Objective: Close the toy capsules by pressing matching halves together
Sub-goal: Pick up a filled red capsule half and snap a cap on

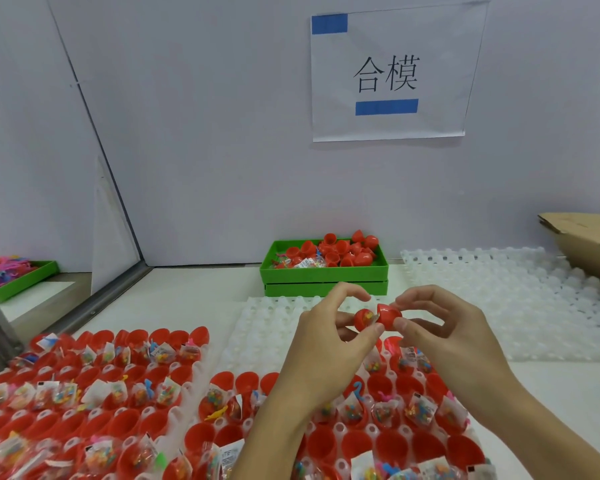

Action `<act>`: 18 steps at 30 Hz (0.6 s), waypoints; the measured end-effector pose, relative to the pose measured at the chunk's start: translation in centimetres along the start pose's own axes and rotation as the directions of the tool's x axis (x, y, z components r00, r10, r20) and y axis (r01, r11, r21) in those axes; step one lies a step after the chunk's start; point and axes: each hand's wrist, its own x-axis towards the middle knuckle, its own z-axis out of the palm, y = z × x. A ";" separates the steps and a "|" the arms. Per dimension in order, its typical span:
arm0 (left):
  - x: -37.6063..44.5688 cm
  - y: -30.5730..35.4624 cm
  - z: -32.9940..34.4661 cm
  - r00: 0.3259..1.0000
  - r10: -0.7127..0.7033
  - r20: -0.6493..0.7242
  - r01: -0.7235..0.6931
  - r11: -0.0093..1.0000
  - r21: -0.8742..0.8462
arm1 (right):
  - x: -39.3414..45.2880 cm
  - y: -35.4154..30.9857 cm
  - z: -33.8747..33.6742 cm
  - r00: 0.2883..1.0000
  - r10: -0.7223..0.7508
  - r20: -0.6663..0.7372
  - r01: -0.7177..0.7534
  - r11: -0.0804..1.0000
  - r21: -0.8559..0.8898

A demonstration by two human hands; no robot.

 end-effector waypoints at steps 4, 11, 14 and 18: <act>0.2 0.0 -0.1 1.000 -0.002 -0.011 0.002 1.000 -0.015 | 0.0 0.1 0.1 1.000 -0.001 -0.007 0.001 1.000 0.022; 0.4 -0.3 -0.2 1.000 -0.007 -0.013 0.005 0.987 -0.163 | -0.1 -0.1 0.1 0.999 -0.032 -0.015 0.034 0.995 0.093; 0.5 -0.4 -0.2 1.000 -0.018 -0.012 0.015 0.972 -0.235 | -0.1 -0.2 0.2 0.999 -0.036 -0.040 0.040 0.994 0.102; 0.5 -0.3 -0.1 0.999 -0.033 -0.002 0.032 0.963 -0.269 | -0.1 -0.3 0.2 0.998 -0.034 -0.062 0.040 0.993 0.113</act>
